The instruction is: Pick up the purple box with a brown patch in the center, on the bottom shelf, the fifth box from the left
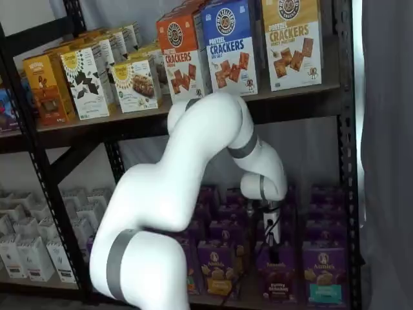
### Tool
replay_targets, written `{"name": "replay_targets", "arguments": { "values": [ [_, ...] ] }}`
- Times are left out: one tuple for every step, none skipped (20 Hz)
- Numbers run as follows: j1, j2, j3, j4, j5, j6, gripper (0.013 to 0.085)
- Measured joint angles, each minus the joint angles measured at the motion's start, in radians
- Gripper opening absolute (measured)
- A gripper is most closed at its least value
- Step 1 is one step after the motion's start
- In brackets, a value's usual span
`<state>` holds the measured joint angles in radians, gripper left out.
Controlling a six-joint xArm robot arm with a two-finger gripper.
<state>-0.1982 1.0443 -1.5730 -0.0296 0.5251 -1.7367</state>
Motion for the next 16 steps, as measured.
{"name": "replay_targets", "arguments": {
  "values": [
    [-0.001,0.003,-0.001,-0.001,-0.005,0.001,0.0850],
    [-0.001,0.008,-0.005,-0.001,-0.007,0.000,0.0810],
    [-0.001,0.010,-0.008,-0.004,-0.007,0.002,0.0810],
    [-0.001,0.013,-0.011,-0.007,-0.007,0.005,0.0770],
    [-0.001,0.016,-0.014,-0.008,-0.007,0.006,0.0730],
    [-0.001,0.019,-0.017,-0.009,-0.006,0.007,0.0730],
    [0.000,0.023,-0.022,-0.010,-0.005,0.008,0.0690],
    [0.000,0.026,-0.024,-0.010,-0.006,0.009,0.0650],
    [0.001,0.028,-0.027,-0.010,-0.006,0.010,0.0650],
    [0.001,0.030,-0.030,-0.010,-0.004,0.010,0.0610],
    [0.002,0.032,-0.033,-0.010,-0.003,0.010,0.0610],
    [0.002,0.034,-0.035,-0.008,-0.002,0.009,0.0570],
    [0.003,0.035,-0.037,-0.007,-0.001,0.008,0.0570],
    [0.003,0.036,-0.039,-0.006,-0.001,0.008,0.0530],
    [0.003,0.037,-0.041,-0.005,0.000,0.007,0.0530],
    [0.003,0.038,-0.042,-0.004,0.000,0.006,0.0490]
  ]
}}
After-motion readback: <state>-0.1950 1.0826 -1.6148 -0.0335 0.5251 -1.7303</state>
